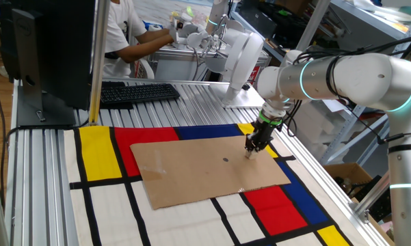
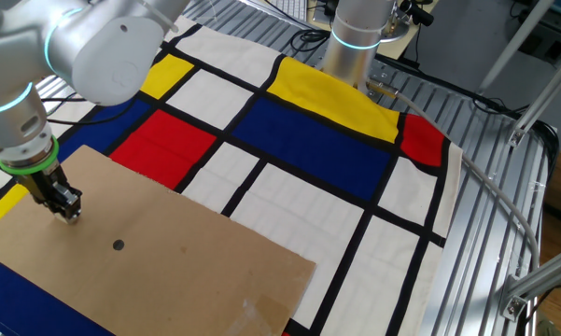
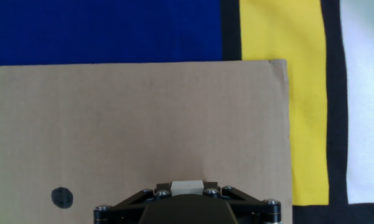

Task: Hold a small block with the gripper and sweep it from left to right on the table

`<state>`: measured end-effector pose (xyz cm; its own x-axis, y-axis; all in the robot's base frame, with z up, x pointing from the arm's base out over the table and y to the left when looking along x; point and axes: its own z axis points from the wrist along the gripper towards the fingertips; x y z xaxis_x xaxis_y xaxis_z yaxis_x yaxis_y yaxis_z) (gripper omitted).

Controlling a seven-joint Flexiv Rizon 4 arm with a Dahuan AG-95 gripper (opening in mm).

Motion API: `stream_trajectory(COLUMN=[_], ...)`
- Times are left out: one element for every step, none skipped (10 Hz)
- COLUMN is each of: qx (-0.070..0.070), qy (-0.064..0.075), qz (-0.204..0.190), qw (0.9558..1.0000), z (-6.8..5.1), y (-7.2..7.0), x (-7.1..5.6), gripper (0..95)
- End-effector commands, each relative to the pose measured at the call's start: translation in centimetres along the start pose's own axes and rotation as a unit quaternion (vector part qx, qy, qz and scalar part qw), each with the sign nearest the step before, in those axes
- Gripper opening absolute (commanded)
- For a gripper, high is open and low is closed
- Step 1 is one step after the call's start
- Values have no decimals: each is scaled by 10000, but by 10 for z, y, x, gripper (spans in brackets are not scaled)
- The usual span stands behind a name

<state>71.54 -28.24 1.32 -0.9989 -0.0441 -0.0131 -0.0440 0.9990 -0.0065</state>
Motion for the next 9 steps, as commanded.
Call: stream_trajectory(qx=[-145,-86,-37,-94,-81,-52,-23,-34,-42], qy=[-4,0,3,7,29,22,-4,-4,-11], qz=[24,12,9,16,25,26,21,24,35], qw=[9999,10000,10000,10000,10000,10000,10000,10000,10000], z=[0,0,0,0,0,-1,-1,-1,-1], y=[2,3,4,4,5,6,6,7,7], x=[1,1,0,0,0,0,-1,-1,-1], gripper=[0,0,0,0,0,0,0,0,0])
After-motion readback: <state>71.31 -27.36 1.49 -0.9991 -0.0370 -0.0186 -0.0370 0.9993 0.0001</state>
